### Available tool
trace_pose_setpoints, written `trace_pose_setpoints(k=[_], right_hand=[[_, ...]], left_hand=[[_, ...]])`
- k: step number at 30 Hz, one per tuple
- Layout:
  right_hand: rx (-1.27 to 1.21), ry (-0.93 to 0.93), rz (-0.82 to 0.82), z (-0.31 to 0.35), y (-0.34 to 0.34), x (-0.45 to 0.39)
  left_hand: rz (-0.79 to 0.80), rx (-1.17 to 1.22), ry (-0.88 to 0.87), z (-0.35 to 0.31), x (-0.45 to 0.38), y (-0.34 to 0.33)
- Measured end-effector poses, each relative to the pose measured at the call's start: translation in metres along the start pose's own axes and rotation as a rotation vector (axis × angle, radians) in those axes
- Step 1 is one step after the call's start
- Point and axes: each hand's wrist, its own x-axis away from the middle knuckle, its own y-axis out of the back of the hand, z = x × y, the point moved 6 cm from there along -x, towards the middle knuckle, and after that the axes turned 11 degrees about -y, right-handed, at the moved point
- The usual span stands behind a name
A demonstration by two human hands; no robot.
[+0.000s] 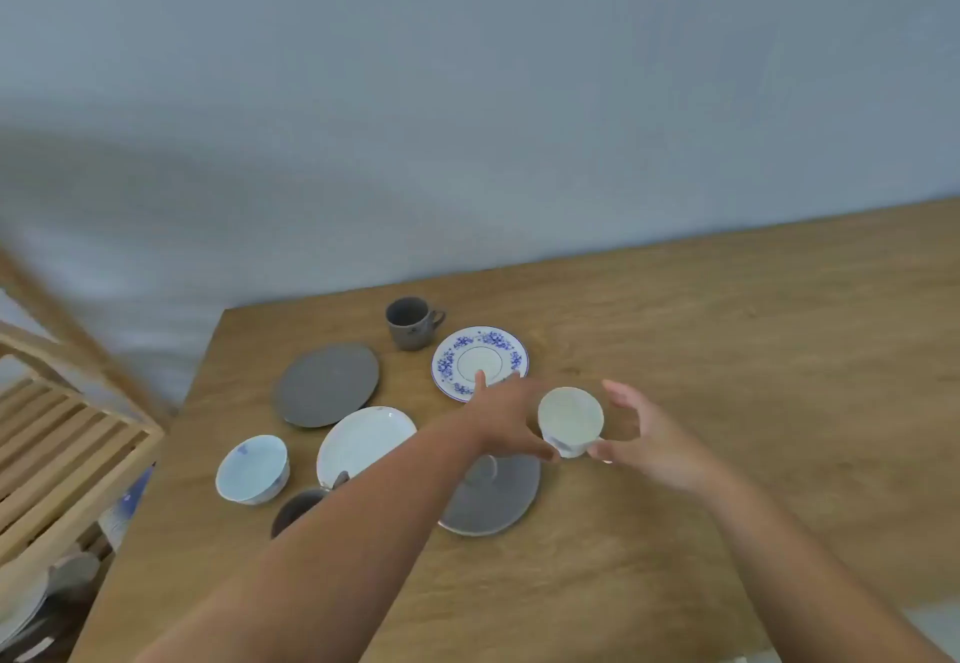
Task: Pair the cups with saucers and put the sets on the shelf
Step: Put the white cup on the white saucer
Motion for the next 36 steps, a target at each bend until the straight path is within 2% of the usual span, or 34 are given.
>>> trace_pose_setpoints(k=[7,13,17,22,29,36], right_hand=[[-0.262,0.034,-0.172,-0.025,-0.008,0.021],[-0.565,0.044,-0.195,-0.024,0.000,0.017],[-0.654,0.091,-0.112,0.002,0.001,0.005],[-0.651,0.110,0.052,0.047,-0.025,-0.012],[-0.532,0.115,0.265,0.118,-0.105,-0.031],[-0.380,0.096,0.387,0.152,-0.181,-0.043]], left_hand=[[-0.025,0.051,-0.014,-0.019,-0.014,-0.007],[-0.104,0.341,0.023,-0.019,-0.010,0.004],[-0.122,0.539,0.034,0.000,0.006,0.025],[-0.181,0.775,0.152,0.042,0.046,0.051],[-0.284,0.798,0.283,0.104,0.126,0.085],[-0.354,0.803,0.389,0.154,0.187,0.084]])
